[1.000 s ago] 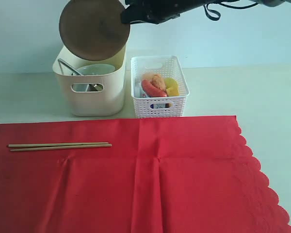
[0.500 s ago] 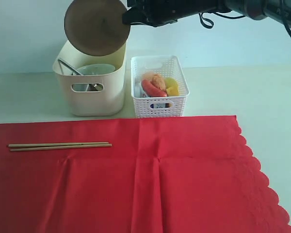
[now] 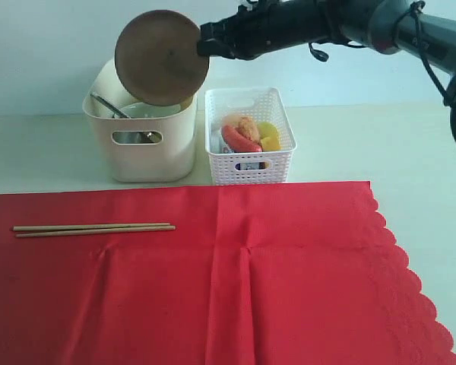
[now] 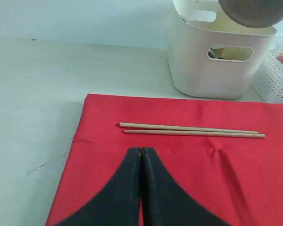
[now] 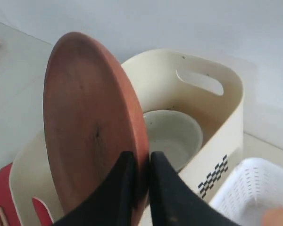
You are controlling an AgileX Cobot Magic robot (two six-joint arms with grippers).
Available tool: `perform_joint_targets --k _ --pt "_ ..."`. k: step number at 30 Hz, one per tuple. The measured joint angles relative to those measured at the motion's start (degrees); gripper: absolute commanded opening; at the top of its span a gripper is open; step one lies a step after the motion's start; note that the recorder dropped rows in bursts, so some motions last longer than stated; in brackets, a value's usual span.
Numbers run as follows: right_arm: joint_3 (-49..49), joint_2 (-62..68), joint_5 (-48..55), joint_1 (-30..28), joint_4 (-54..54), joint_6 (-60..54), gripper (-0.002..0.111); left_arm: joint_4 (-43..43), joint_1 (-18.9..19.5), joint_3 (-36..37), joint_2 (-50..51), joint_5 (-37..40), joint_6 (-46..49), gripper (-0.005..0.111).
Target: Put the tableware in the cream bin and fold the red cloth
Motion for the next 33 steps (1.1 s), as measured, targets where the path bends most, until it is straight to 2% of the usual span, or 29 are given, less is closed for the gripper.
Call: perform_joint_targets --k 2,7,11,19,26,33 --pt "0.00 0.82 0.25 0.00 0.21 -0.23 0.014 0.00 0.00 0.00 0.00 0.00 0.00 0.000" --pt "0.00 1.16 0.76 0.00 0.71 -0.86 0.045 0.00 0.00 0.00 0.00 0.00 0.00 0.000" --pt "0.00 1.16 1.27 0.00 0.92 -2.30 0.056 0.00 0.00 0.00 0.00 0.00 0.00 0.000" --pt "0.00 -3.17 5.63 0.00 -0.64 -1.52 0.055 0.00 0.00 0.00 0.00 0.00 0.00 0.000" --pt "0.00 -9.48 12.60 0.00 -15.48 12.53 0.046 0.00 0.00 0.00 0.00 0.00 0.00 0.000" --pt "0.00 -13.94 22.10 0.00 -25.63 23.04 0.019 0.00 0.00 0.00 0.00 0.00 0.00 0.000"
